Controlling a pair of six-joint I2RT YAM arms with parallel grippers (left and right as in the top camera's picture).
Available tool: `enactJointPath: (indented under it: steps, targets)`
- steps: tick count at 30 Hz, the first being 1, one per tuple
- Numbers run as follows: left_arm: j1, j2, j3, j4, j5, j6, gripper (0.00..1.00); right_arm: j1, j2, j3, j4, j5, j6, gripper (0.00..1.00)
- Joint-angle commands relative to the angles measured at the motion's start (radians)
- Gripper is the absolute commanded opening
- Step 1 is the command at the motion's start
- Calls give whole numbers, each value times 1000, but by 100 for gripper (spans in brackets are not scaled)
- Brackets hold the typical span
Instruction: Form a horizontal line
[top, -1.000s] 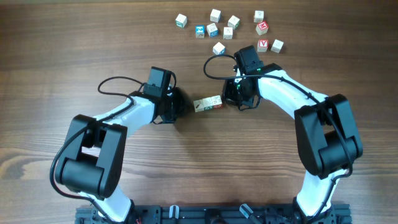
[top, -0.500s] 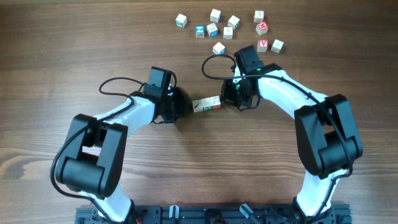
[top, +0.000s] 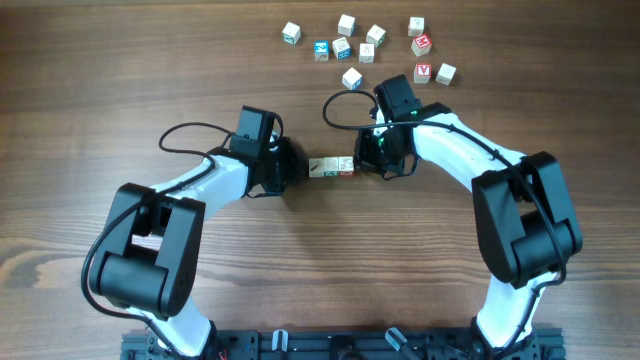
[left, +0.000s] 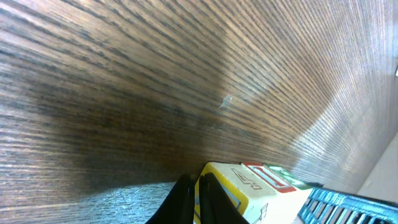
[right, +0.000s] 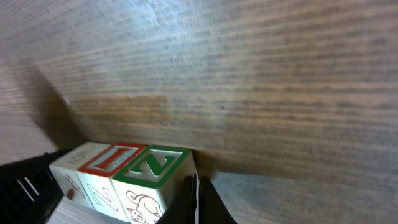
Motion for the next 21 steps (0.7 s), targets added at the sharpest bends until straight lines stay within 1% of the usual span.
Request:
enactJointPath:
  steps: [1,3,9,11,12,21]
  targets:
    - [-7,17,-7,9,-2,-2,9,19,18,-6,-14,-27,-16,4]
    - [-7,17,-7,9,-29,-2,9,19,18,-6,-16,-27,-16,5]
    - [-6,17,-7,7,-38,-2,9,19,18,-6,-5,9,-16,5]
    - [-6,17,-7,-16,-103,-2,8,19,18,-6,-4,27,-16,4]
    - [-6,17,-7,-31,-132,-2,7,19,18,-6,-4,28,-16,5]
    - [-7,17,-7,-50,-130,-2,5,19,18,-6,21,27,-18,5]
